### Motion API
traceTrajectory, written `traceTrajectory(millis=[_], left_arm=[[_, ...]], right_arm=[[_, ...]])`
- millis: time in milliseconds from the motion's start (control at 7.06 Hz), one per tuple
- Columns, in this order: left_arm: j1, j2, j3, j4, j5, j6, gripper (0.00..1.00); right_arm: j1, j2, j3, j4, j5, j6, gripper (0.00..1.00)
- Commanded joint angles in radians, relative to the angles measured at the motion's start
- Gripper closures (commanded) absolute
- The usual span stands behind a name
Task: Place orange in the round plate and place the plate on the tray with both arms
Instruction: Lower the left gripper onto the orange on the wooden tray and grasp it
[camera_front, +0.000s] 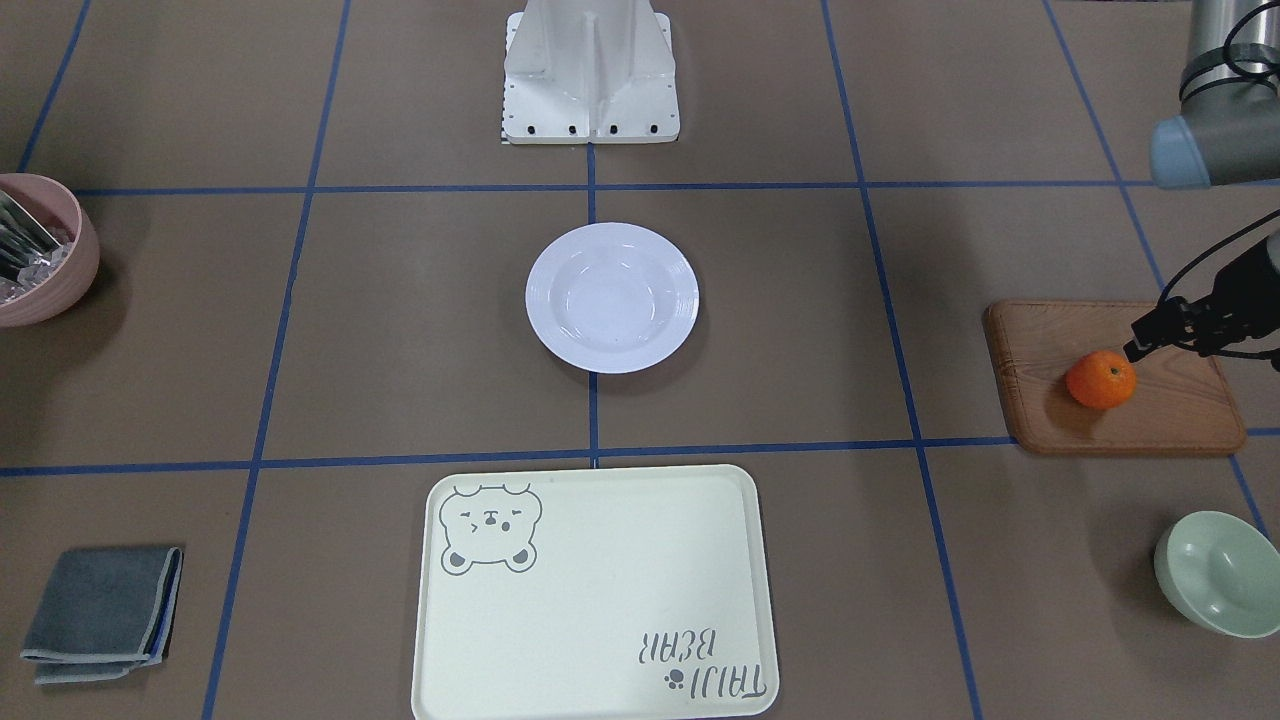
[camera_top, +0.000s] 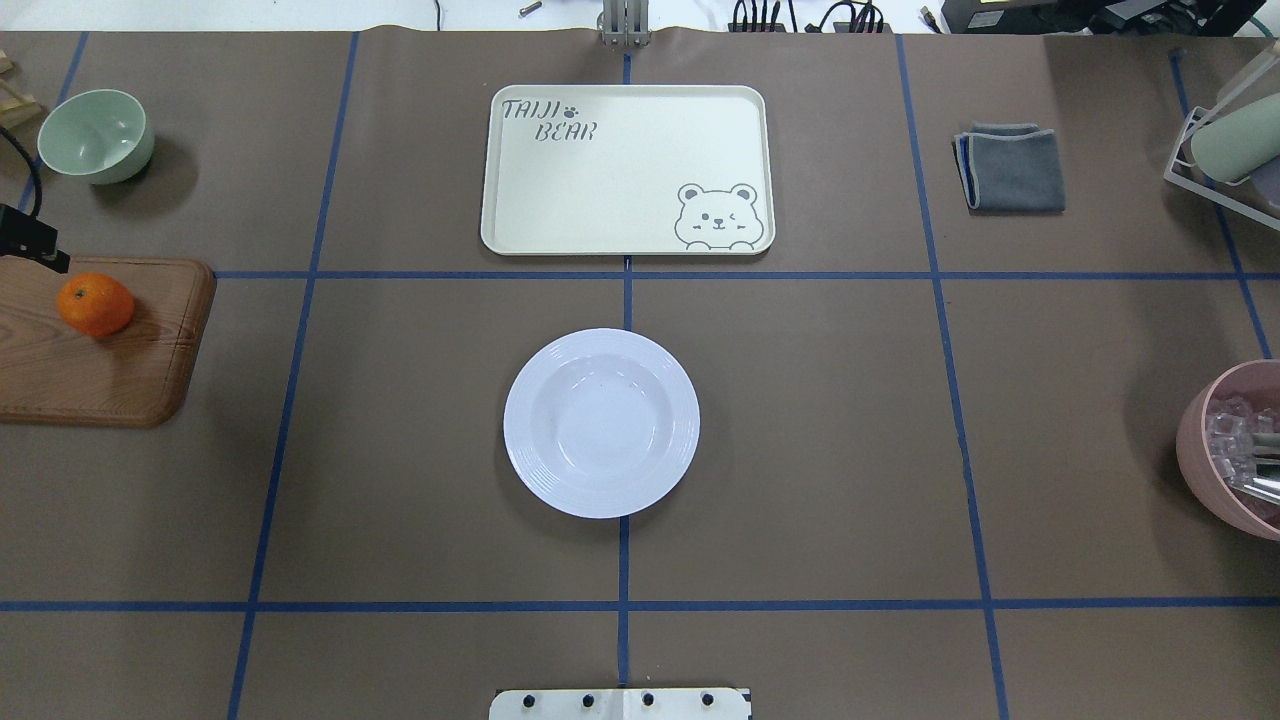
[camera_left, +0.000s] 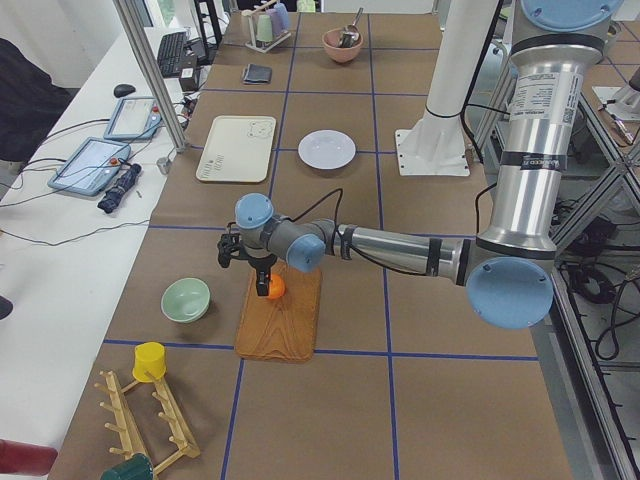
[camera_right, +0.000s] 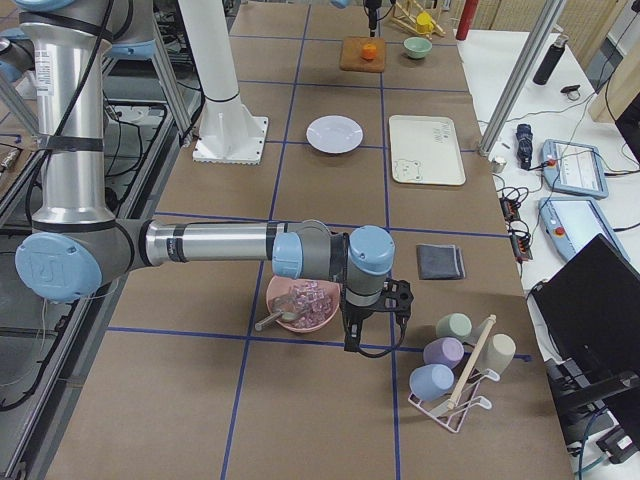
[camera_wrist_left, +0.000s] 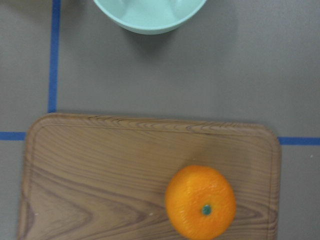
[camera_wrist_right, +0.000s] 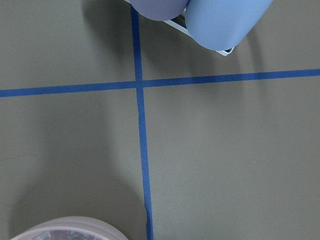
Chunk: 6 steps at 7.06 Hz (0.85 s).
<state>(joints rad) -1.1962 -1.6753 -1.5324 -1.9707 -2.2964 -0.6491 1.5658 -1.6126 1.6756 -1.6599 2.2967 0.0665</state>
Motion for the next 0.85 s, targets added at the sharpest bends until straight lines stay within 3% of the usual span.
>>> traceTrajectory(millis=[0,425,709], left_arm=[[0.056,-0.021,0.076,-0.075,0.028,-0.037,0.01],[0.075,-0.034,0.086,-0.074,0.028,-0.037,0.01],[0.081,-0.076,0.151,-0.074,0.031,-0.031,0.01]], right_arm=[[-0.001,0.002,0.003,0.000,0.012,0.003,0.00],[-0.001,0.008,0.004,0.000,0.012,0.004,0.00],[-0.001,0.008,0.006,0.000,0.023,0.006,0.00]])
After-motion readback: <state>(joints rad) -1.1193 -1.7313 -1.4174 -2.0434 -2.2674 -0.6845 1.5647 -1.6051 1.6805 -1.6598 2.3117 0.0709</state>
